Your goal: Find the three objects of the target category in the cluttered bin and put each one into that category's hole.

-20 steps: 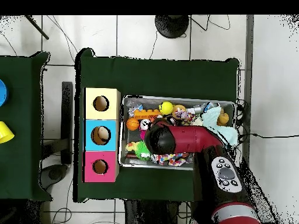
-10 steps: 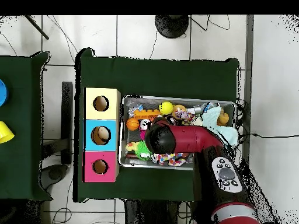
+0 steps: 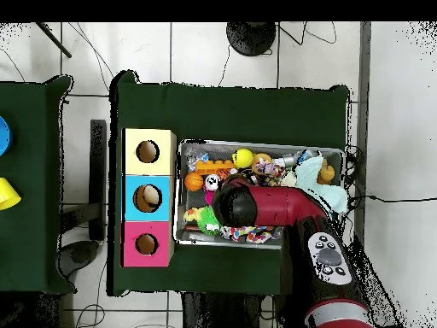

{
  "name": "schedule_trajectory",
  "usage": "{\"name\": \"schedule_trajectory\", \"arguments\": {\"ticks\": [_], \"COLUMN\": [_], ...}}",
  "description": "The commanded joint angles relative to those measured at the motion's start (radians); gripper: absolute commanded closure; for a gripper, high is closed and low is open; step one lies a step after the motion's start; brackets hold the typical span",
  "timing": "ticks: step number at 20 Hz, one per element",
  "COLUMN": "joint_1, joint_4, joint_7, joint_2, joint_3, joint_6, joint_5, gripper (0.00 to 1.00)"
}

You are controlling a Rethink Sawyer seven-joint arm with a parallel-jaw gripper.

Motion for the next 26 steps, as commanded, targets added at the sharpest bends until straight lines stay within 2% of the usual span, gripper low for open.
{"name": "schedule_trajectory", "arguments": {"ticks": [1,4,7,20,26], "joint_1": [0.032,0.043,0.050,0.096,0.119], "joint_4": [-0.042,-0.037,-0.023,-0.054,-0.099], "joint_7": [0.251,0.276,0.259,0.242,0.236], "joint_2": [0.070,0.066,0.064,0.111,0.144], "joint_3": [-0.036,-0.054,-0.062,-0.095,-0.104], "joint_6": [0.002,0.007,-0.001,-0.050,-0.038], "joint_5": [0.074,0.114,0.127,0.162,0.184], "gripper": [0.00,0.00,0.00,0.00,0.00]}}
